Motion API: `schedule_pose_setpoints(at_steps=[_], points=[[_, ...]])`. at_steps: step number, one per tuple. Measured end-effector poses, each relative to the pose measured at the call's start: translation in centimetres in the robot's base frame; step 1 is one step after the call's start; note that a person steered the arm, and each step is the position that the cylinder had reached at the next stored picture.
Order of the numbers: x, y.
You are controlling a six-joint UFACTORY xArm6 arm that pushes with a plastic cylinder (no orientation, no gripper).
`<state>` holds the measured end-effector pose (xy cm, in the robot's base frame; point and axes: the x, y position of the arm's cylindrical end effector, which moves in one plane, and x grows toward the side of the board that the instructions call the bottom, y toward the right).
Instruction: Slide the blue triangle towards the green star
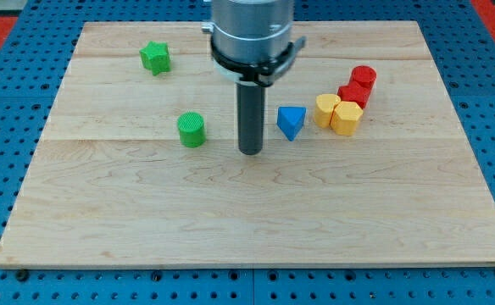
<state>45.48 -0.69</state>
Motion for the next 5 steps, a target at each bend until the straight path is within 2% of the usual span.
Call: schedule_pose_setpoints(at_steps=[2, 3, 4, 5], points=[[-0.5, 8.8], [-5.3, 7.0], [-8.4, 0.4], [-8.9, -2.6]])
